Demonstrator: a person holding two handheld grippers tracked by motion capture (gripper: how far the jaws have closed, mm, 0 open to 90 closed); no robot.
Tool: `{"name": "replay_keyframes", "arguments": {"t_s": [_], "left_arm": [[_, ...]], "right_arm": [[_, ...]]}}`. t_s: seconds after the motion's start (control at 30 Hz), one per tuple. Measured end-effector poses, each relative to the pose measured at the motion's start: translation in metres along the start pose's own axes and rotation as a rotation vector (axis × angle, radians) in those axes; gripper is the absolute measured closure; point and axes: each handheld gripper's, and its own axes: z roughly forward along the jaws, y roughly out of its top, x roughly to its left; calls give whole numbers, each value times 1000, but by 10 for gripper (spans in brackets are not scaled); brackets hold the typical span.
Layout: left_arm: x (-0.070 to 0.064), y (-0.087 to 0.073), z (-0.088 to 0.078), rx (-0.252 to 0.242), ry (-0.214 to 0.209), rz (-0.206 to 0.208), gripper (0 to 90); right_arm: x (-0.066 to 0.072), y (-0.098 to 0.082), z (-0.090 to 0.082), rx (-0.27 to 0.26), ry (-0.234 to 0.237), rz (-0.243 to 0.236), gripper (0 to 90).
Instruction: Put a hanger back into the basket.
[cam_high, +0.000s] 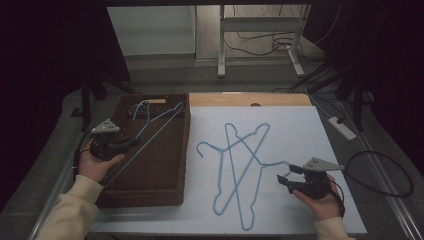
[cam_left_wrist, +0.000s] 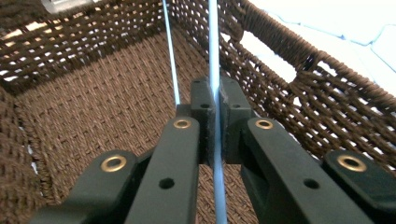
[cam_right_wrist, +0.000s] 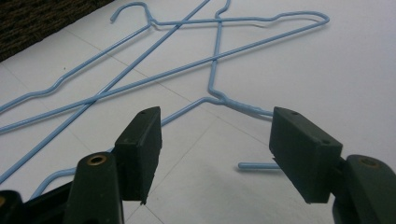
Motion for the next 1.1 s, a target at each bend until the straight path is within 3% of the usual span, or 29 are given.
{"name": "replay_keyframes", "arguments": {"t_s": [0.3,0.47,0.53,0.73,0.9,1.1], "left_arm": [[7,-5,20,59,-8,-9,863],[13,-5,24,79,10,-23,863],[14,-4,24,92,28,-16,863],[19,-6,29,191,128,-15,862],[18,-8,37,287,210,22,861],[19,-7,45,361,285,50,859]], "right_arm": [[-1,-1,0,3,0,0,353],[-1,-1,1,5,-1,0,353],[-1,-1,1,8,-1,-2,353],[0,-1,1,12,-1,-3,352],[-1,-1,2,16,0,-3,351],[0,-1,3,24,1,-4,349]]}}
